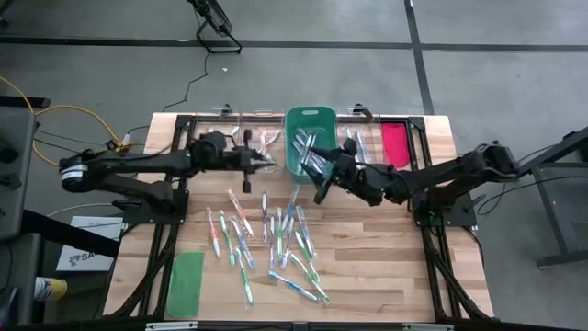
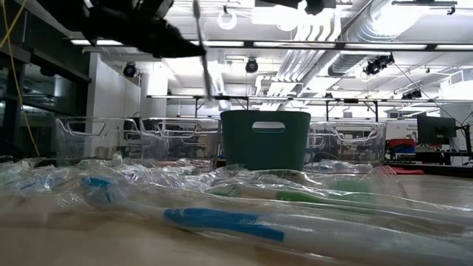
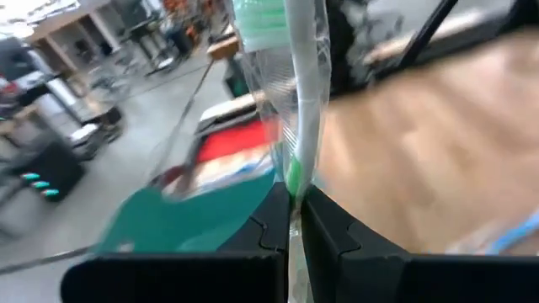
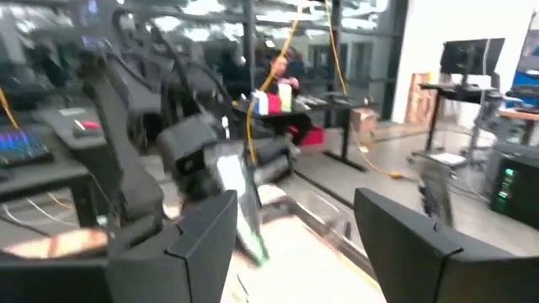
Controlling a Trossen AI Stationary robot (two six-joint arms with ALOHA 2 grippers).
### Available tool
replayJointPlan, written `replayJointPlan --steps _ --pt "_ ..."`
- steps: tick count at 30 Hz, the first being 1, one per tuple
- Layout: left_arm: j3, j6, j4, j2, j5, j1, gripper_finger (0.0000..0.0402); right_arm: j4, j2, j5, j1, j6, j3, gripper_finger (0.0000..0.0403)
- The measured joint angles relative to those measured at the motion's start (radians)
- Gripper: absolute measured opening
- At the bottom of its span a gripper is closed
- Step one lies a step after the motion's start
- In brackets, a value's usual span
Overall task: Pick & Place Toothbrushes
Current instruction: Put the green toothbrush into the left transparent bin
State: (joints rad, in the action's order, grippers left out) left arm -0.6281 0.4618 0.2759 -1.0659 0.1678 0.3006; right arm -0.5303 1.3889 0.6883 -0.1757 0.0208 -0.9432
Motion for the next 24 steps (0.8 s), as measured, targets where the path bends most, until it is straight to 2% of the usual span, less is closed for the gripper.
replayJointPlan --steps 7,11,14,20,24 --pt "0.0 0.355 -0.281 0.231 -0.023 0.139 0.0007 0.053 -0.003 0.055 -0.055 -0.009 0.0 0.0232" --pt "0.0 0.581 -0.415 0.311 -0.181 0.202 0.0007 0.116 -0.002 0.058 -0.054 -0.074 0.0 0.0231" --pt "0.0 0.691 -0.476 0.317 -0.281 0.241 0.0007 0.131 0.003 0.058 -0.053 -0.1 0.0 0.0231" --pt "0.0 1.036 -0.591 0.253 -0.37 0.322 0.001 0.143 0.008 0.057 -0.051 -0.107 0.0 0.0231" --pt "0.0 1.237 -0.602 0.183 -0.424 0.385 0.0023 0.152 0.008 0.057 -0.051 -0.107 0.0 0.0231"
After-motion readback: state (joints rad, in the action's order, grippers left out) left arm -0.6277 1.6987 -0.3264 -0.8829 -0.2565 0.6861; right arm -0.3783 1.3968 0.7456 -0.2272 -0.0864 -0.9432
